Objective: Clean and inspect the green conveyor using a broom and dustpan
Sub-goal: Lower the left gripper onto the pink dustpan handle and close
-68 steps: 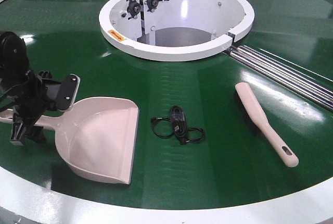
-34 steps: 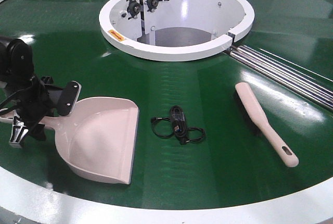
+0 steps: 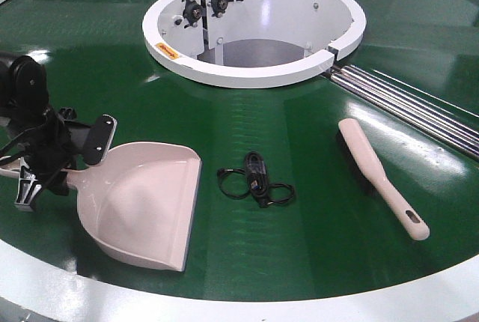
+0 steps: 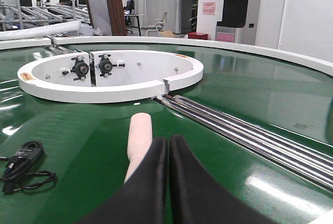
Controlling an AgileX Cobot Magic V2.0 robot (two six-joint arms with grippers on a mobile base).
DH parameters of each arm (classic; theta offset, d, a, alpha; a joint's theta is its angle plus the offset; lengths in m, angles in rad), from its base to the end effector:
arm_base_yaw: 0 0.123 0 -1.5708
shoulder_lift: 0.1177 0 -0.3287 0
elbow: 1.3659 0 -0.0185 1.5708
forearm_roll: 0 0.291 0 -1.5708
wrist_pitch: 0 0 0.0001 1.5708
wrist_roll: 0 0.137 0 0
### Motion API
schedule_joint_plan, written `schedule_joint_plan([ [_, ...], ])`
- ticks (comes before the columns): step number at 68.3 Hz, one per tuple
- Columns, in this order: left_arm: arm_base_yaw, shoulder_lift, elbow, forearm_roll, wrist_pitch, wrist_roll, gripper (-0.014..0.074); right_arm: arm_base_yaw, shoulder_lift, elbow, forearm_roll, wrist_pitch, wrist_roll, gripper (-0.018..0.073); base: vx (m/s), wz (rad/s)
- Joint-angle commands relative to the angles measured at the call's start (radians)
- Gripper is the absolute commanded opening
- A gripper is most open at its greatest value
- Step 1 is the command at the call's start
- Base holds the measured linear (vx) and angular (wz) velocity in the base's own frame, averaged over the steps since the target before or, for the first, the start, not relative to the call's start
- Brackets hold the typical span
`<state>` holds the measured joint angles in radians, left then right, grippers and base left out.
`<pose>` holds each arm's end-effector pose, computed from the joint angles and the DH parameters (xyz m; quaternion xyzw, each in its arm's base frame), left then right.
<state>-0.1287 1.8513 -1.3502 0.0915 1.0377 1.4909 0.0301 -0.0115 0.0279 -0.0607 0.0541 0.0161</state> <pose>0.4156 -0.0429 0.1903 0.7365 0.6726 0.0691 0.0206 0.0991 0.0025 0.1991 -0.0250 0.7007 -0.0063 0.7130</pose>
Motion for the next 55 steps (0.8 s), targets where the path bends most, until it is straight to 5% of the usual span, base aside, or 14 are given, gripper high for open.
schedule_joint_plan([
  [1,-0.006,-0.044,-0.027,-0.010,0.023,-0.023,-0.0008,-0.005,-0.010,0.003,-0.011,-0.071,-0.005,-0.0008,0.00,0.00],
  [30,-0.034,-0.045,-0.104,0.001,0.063,-0.104,-0.0008,-0.005,-0.010,0.003,-0.011,-0.071,-0.005,-0.0008,0.00,0.00],
  [55,-0.113,0.006,-0.157,0.102,0.055,-0.257,-0.0008,-0.005,-0.010,0.003,-0.011,-0.071,-0.005,-0.0008,0.00,0.00],
])
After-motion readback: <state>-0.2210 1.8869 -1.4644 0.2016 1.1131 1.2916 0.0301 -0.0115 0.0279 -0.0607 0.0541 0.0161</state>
